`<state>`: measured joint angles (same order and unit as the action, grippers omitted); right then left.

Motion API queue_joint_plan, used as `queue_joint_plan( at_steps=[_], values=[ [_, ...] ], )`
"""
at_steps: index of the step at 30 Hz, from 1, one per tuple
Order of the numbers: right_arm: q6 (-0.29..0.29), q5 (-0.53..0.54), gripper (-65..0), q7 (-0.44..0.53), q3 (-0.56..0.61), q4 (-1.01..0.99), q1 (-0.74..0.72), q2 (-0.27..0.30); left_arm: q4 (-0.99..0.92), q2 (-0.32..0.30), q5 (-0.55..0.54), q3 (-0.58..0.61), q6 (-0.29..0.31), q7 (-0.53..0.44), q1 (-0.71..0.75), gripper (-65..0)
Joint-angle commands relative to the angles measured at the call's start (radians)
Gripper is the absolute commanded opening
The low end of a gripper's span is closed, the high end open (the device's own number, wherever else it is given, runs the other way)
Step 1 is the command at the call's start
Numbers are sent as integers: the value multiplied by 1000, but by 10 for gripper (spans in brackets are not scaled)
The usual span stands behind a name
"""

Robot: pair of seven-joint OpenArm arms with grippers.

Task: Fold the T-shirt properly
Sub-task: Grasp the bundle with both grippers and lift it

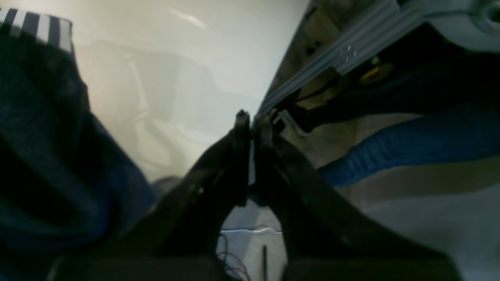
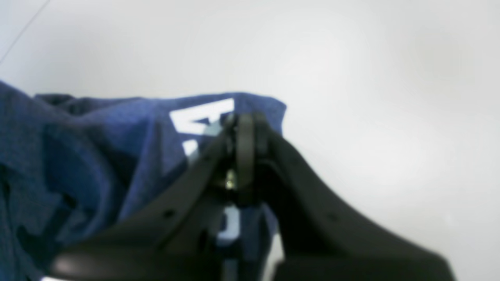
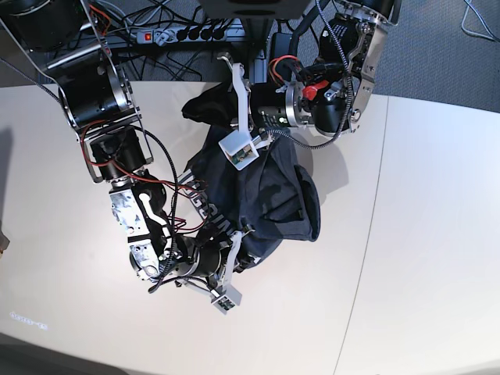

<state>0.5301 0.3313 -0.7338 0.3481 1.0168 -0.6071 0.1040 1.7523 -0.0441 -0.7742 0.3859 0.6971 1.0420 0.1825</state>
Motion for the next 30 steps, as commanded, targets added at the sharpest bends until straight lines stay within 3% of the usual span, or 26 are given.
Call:
queue_joint_plan(
  at_steps=[1, 10, 18, 24, 30],
  values=[
    [39, 8, -650, 19, -6, 13, -33, -12, -4, 12, -5, 1, 1, -23, -8, -620],
    [39, 9, -650, -63, -6, 12, -32, -29, -63, -3, 106, -3, 1, -22, -43, -620],
    [43, 116, -650, -90, -6, 14, -14, 30, -68, -107, 107, -88, 1, -87, -109, -620],
    [43, 206, -650, -109, -6, 16, 19, 81, -140, -135, 105, -140, 1, -102, -141, -620],
    [43, 211, -650, -117, -6, 29, 74, 97, -246, -154, 102, -140, 1, -105, -182, -620]
  ],
)
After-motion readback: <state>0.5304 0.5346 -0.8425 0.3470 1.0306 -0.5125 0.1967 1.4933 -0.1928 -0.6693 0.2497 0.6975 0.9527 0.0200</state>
